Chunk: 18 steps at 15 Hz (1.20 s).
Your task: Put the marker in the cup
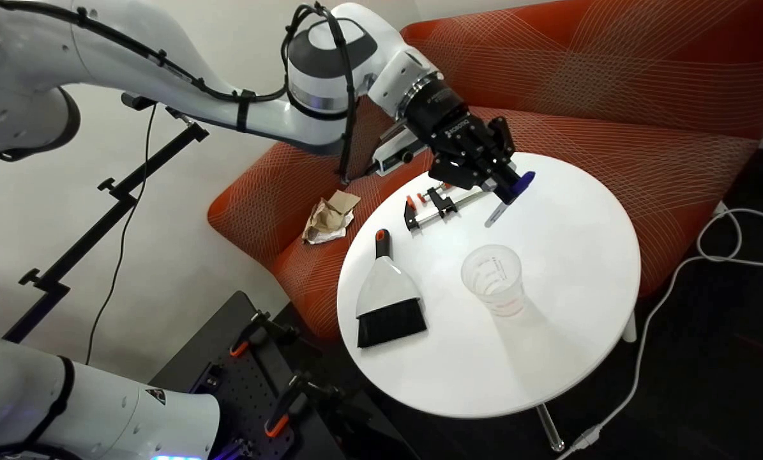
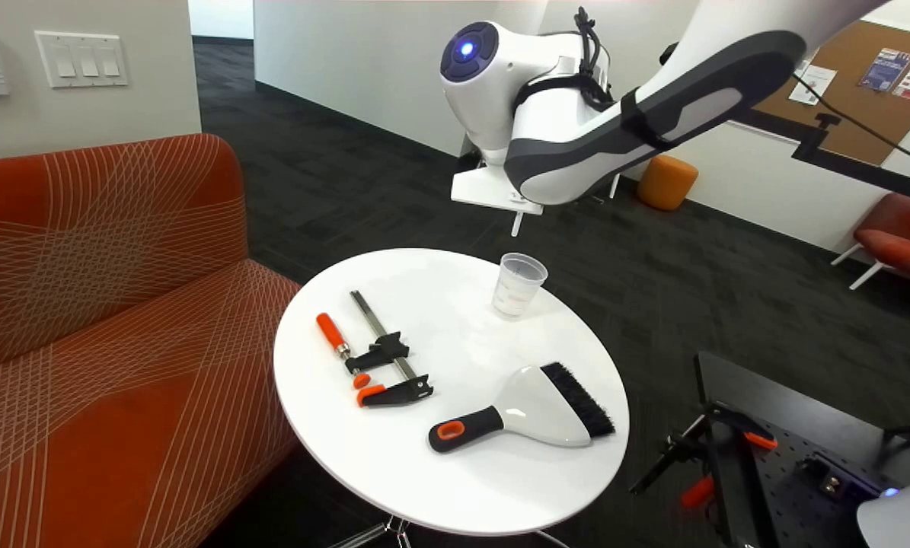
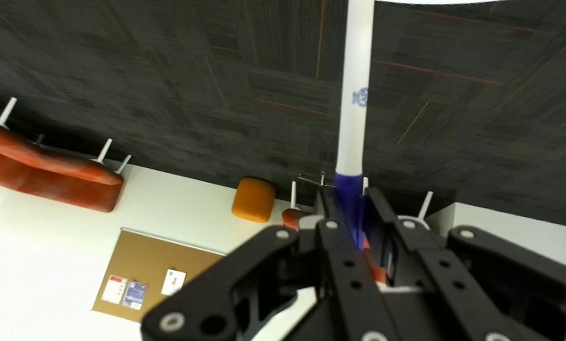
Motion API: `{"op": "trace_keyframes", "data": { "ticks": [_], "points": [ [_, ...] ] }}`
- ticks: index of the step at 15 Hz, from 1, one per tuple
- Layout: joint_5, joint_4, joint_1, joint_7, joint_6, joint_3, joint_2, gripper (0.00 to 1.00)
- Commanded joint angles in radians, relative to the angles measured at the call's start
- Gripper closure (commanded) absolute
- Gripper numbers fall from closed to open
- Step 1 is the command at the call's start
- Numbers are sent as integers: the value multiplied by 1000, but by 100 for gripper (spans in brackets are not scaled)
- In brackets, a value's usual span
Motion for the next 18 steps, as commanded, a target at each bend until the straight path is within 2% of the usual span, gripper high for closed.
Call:
{"op": "trace_keyframes", "data": {
  "ticks": [1, 9, 18],
  "points": [
    [-69, 48, -46, 97, -91, 59, 6, 96],
    [-238, 85, -184, 296, -139, 229, 17, 96],
    [-347, 122, -351, 357, -249, 437, 22, 96]
  ]
}}
